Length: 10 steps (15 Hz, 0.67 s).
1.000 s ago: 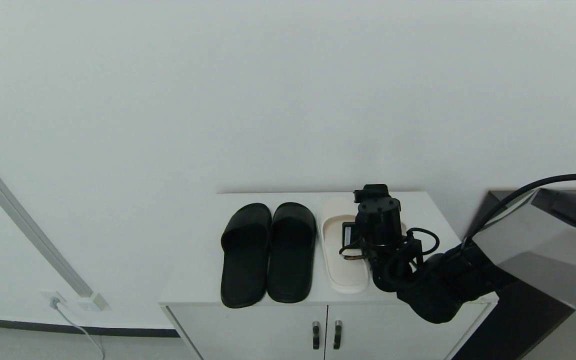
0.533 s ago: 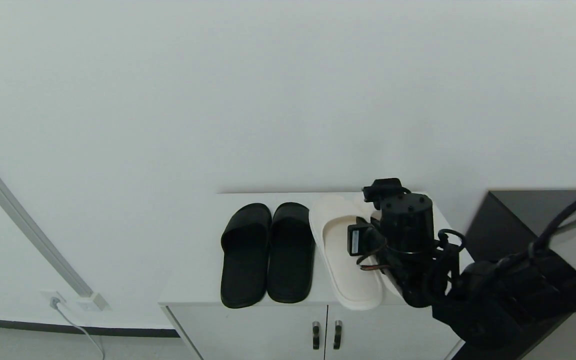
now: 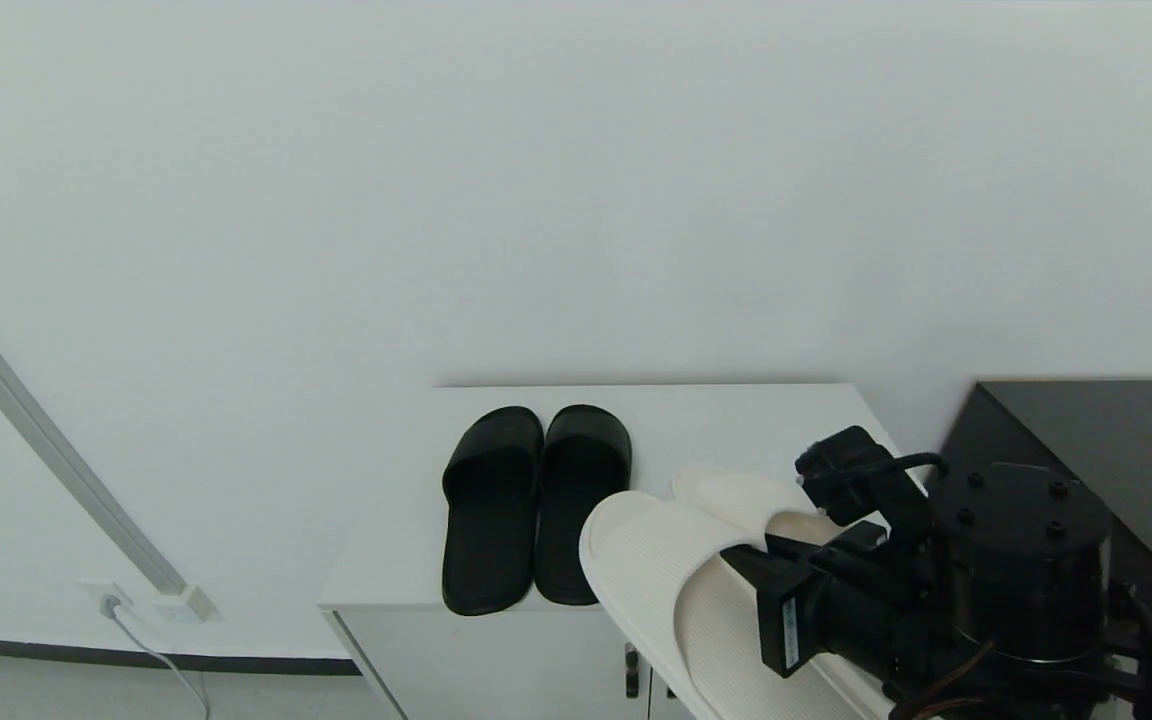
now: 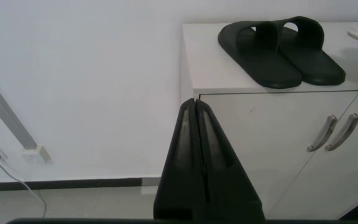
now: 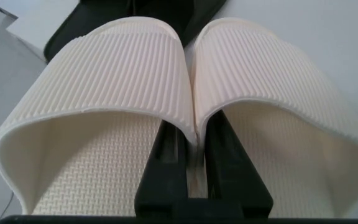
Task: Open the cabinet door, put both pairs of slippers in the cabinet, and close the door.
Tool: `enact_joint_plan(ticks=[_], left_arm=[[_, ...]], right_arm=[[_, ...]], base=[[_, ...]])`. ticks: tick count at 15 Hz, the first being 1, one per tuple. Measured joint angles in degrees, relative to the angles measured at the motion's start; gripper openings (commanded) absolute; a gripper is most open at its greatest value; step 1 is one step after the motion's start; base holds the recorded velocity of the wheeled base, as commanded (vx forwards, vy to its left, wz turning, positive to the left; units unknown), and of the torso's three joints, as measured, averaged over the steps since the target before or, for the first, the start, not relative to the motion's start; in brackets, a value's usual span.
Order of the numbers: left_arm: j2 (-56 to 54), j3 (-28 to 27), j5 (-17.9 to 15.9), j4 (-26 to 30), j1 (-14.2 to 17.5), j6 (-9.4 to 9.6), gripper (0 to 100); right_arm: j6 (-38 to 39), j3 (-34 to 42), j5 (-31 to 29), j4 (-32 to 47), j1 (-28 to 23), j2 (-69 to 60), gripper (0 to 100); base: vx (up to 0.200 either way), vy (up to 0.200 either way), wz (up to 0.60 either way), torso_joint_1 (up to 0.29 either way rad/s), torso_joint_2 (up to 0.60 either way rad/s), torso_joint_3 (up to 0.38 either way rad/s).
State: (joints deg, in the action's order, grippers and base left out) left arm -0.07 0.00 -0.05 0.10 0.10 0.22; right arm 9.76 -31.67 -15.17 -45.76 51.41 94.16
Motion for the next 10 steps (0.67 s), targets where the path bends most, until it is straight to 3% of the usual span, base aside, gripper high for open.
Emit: enact_joint_plan(ticks=[2,10], left_arm=[[0.0,0.0,0.0,0.0,0.0,0.02,0],[0.0,0.0,0.0,0.0,0.0,0.02,0]], right_arm=[[0.0,0.6,0.0,0.1,0.1,-1.0,0],[-0.1,2.3,-0.2,-0.3,0.2,-1.7,0]], base=[[0.0,0.0,0.0,0.0,0.0,0.0],[-0.2,0.0,0.0,0.002,0.0,0.005]])
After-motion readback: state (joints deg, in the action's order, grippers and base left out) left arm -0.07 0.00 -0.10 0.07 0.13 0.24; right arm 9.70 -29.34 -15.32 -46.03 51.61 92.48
